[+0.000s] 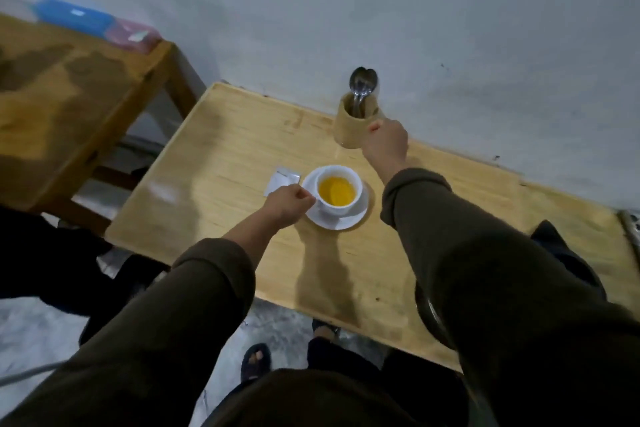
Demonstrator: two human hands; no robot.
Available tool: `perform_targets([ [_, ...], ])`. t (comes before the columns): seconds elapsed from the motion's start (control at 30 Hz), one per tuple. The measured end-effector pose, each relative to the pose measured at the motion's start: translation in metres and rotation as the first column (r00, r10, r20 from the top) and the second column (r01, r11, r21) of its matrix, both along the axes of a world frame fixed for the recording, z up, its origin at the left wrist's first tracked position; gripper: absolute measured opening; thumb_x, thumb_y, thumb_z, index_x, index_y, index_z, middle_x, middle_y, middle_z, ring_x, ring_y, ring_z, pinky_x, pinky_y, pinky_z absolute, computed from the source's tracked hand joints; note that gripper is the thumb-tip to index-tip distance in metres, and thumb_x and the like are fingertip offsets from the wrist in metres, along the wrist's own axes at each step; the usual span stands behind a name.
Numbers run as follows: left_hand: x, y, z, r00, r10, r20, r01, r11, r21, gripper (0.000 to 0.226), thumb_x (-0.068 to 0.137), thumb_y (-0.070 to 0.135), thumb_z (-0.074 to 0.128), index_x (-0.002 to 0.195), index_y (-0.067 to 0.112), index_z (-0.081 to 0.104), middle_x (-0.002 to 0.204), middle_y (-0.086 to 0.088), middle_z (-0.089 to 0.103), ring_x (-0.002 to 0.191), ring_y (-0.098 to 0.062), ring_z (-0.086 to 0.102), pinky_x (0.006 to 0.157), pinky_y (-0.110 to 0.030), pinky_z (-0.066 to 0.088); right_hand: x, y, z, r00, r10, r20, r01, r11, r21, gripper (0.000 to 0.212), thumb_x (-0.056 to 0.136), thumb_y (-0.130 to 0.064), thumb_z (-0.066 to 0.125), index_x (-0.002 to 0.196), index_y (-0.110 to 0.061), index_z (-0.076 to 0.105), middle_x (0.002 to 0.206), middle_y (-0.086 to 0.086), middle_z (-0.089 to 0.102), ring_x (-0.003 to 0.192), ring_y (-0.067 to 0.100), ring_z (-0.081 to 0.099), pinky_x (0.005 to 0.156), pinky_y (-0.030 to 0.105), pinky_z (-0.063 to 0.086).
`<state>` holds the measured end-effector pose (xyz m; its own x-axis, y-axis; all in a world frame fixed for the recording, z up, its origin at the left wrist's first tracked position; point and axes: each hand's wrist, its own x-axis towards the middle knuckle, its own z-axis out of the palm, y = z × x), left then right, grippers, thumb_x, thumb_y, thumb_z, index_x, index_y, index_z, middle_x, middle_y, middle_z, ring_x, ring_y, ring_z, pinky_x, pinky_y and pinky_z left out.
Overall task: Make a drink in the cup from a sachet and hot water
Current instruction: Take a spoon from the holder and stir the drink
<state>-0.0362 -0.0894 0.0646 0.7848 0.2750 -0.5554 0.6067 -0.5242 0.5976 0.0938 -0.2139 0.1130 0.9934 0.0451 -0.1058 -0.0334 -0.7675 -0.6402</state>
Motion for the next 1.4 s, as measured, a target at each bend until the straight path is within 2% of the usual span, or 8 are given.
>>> perform_targets([
  [0.1, 0.004, 0.001, -0.004, 0.999, 0.039, -0.023, -0.039, 0.999, 0.005, 0.042, 0.092, 0.043, 0.053, 0.111, 0.008, 0.065, 0.111, -0.010, 0.069, 0.096, -0.021, 0.057, 0.077, -0.025, 0.037, 0.037, 0.015, -0.010, 0.999, -0.026, -0.045, 0.026, 1.000, -0.009, 0.031, 0.088, -0.024, 0.051, 0.106, -0.005, 0.068, 0.109, 0.011, 0.065, 0.101, 0.027, 0.062, 0.081, 0.031, 0.049],
  [0.23, 0.010, -0.001, -0.009, 0.996, 0.083, -0.043, -0.083, 0.997, -0.002, 0.045, 0.090, 0.047, 0.055, 0.111, 0.008, 0.065, 0.112, -0.010, 0.068, 0.093, -0.019, 0.055, 0.076, -0.026, 0.036, 0.064, 0.029, -0.023, 0.996, -0.066, -0.063, 0.062, 0.996, -0.069, 0.037, 0.089, -0.030, 0.056, 0.115, -0.005, 0.061, 0.122, 0.013, 0.059, 0.112, 0.032, 0.057, 0.098, 0.044, 0.047],
  [0.5, 0.015, 0.003, -0.016, 0.983, 0.176, -0.056, -0.180, 0.980, -0.081, 0.029, 0.083, 0.045, 0.066, 0.086, 0.017, 0.062, 0.090, 0.006, 0.059, 0.088, -0.011, 0.052, 0.063, -0.019, 0.038, 0.093, 0.041, -0.036, 0.999, -0.017, 0.035, 0.027, 0.949, -0.315, 0.039, 0.091, -0.033, 0.054, 0.119, -0.007, 0.057, 0.126, 0.010, 0.056, 0.120, 0.029, 0.047, 0.103, 0.041, 0.034],
  [0.7, 0.014, 0.007, -0.023, 0.974, 0.212, -0.080, -0.223, 0.963, -0.154, 0.033, 0.080, 0.047, 0.069, 0.085, 0.015, 0.063, 0.079, 0.013, 0.055, 0.086, -0.011, 0.052, 0.077, -0.025, 0.039, 0.098, 0.047, -0.042, 0.997, -0.004, 0.077, 0.032, 0.934, -0.356, 0.032, 0.091, -0.027, 0.050, 0.115, -0.009, 0.059, 0.123, 0.010, 0.058, 0.118, 0.030, 0.047, 0.104, 0.044, 0.033],
  [0.97, 0.017, 0.009, -0.022, 0.983, 0.168, -0.069, -0.177, 0.973, -0.150, 0.032, 0.082, 0.045, 0.067, 0.088, 0.013, 0.063, 0.088, 0.003, 0.060, 0.089, -0.015, 0.055, 0.077, -0.026, 0.041, 0.089, 0.039, -0.032, 0.992, -0.024, 0.123, 0.044, 0.986, -0.162, 0.033, 0.091, -0.024, 0.052, 0.117, -0.005, 0.057, 0.122, 0.012, 0.056, 0.114, 0.031, 0.050, 0.101, 0.043, 0.038],
  [1.1, 0.016, 0.007, -0.019, 0.991, 0.125, -0.053, -0.130, 0.986, -0.105, 0.040, 0.085, 0.046, 0.062, 0.103, 0.010, 0.066, 0.101, -0.001, 0.062, 0.095, -0.015, 0.055, 0.078, -0.026, 0.040, 0.078, 0.037, -0.019, 0.975, 0.011, 0.220, -0.001, 0.999, -0.048, 0.028, 0.091, -0.023, 0.051, 0.113, -0.008, 0.060, 0.126, 0.008, 0.054, 0.112, 0.026, 0.054, 0.095, 0.038, 0.048],
  [1.2, 0.016, 0.005, -0.015, 0.996, 0.073, -0.044, -0.075, 0.996, -0.049, 0.045, 0.089, 0.046, 0.058, 0.111, 0.007, 0.064, 0.100, -0.002, 0.060, 0.093, -0.016, 0.053, 0.077, -0.027, 0.038, 0.068, 0.036, -0.002, 0.958, -0.010, 0.286, -0.004, 0.999, 0.045, 0.026, 0.093, -0.022, 0.049, 0.113, -0.008, 0.057, 0.118, 0.008, 0.057, 0.105, 0.023, 0.057, 0.083, 0.028, 0.046],
  [1.4, 0.016, 0.003, -0.008, 0.997, -0.062, -0.041, 0.062, 0.998, 0.005, 0.038, 0.095, 0.042, 0.049, 0.109, 0.009, 0.062, 0.100, -0.013, 0.062, 0.089, -0.021, 0.052, 0.070, -0.025, 0.036, 0.028, 0.033, 0.036, 0.935, -0.050, 0.352, 0.000, 0.990, 0.139, 0.023, 0.095, -0.021, 0.045, 0.109, -0.005, 0.056, 0.098, 0.012, 0.067, 0.085, 0.024, 0.062, 0.068, 0.027, 0.042],
])
